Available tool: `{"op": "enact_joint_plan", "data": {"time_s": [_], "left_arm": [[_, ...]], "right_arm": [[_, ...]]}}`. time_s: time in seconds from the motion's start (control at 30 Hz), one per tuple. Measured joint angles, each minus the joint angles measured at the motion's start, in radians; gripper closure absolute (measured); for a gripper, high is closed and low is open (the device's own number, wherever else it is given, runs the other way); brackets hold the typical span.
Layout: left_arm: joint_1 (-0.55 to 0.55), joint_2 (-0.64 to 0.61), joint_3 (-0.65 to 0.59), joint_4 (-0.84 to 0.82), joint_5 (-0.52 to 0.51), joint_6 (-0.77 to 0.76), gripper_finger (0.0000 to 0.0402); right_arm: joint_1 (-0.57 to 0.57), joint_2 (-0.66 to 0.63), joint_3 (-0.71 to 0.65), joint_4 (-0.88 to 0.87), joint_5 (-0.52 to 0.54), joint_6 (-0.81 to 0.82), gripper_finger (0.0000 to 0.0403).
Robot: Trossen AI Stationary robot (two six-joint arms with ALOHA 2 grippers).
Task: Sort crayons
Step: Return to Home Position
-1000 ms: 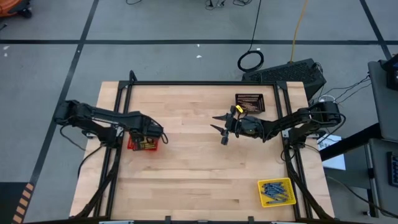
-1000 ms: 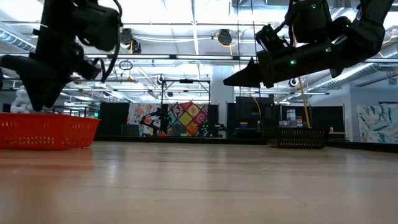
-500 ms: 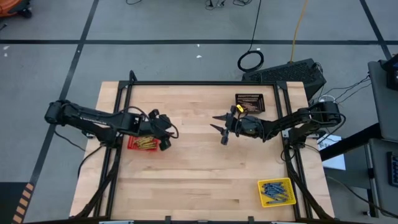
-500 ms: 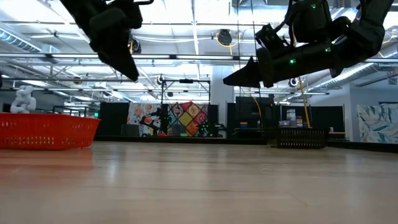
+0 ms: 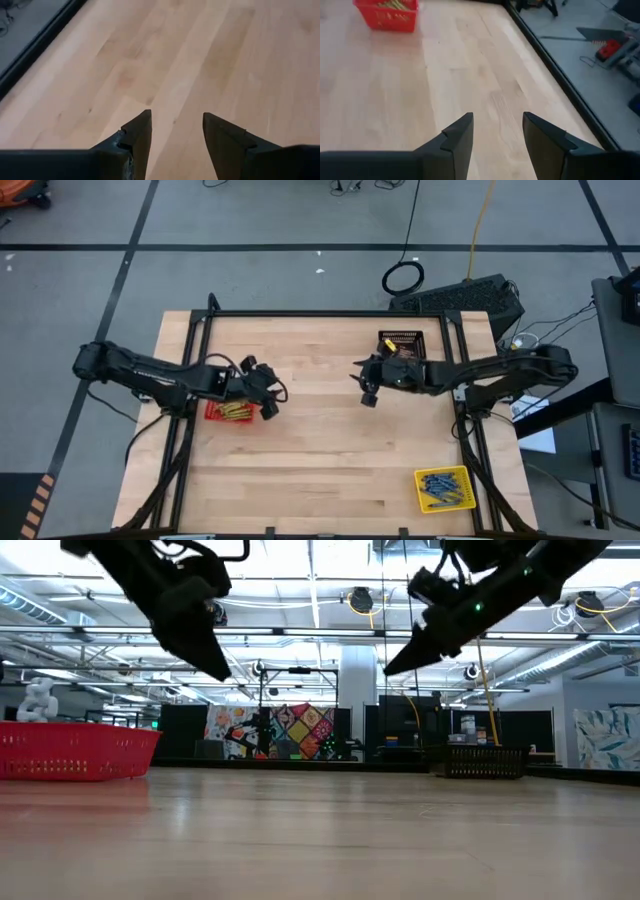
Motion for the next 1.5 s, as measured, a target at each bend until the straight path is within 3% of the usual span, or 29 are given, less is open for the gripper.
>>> {"op": "enact_joint_plan", "data": {"time_s": [0.1, 0.23, 0.3, 0.4, 0.63, 0.8, 0.97, 1.03, 1.27, 1.5], "left_arm": [[-0.004, 0.003, -0.099, 0.232, -0.011, 0.0, 0.0226], [-0.005, 0.024, -0.261, 0.696, -0.006, 0.056, 0.0226], [-0.003, 0.028, -0.315, 0.882, -0.002, 0.088, 0.0226], [0.013, 0.01, -0.355, 0.977, 0.001, 0.149, 0.0226], [0.191, -0.167, -0.389, 0.887, 0.234, 0.262, 0.0248], [0.296, -0.348, -0.437, 0.766, 0.283, 0.279, 0.0289], [0.273, -0.55, -0.527, 0.66, 0.319, 0.24, 0.0321], [0.257, -0.626, -0.551, 0.615, 0.317, 0.223, 0.0333], [0.21, -0.838, -0.591, 0.478, 0.302, 0.24, 0.0364], [0.186, -0.985, -0.619, 0.407, 0.289, 0.245, 0.0386]], "right_arm": [[-0.002, -0.019, 0.018, -0.033, -0.073, -0.008, 0.0248], [-0.008, -0.006, 0.004, -0.025, -0.324, -0.038, 0.0248], [-0.011, -0.004, -0.008, -0.024, -0.393, -0.048, 0.0248], [-0.028, -0.032, -0.045, 0.033, -0.437, -0.049, 0.0248], [-0.117, -0.139, -0.199, 0.236, -0.524, 0.008, 0.0248], [-0.153, -0.19, -0.319, 0.406, -0.521, 0.083, 0.0248], [-0.158, -0.216, -0.366, 0.399, -0.441, 0.092, 0.0248], [-0.158, -0.216, -0.364, 0.377, -0.42, 0.169, 0.0248], [-0.209, -0.276, -0.379, 0.303, -0.422, 0.181, 0.0256], [-0.334, -0.484, -0.454, 0.302, -0.63, 0.204, 0.0313]]}}
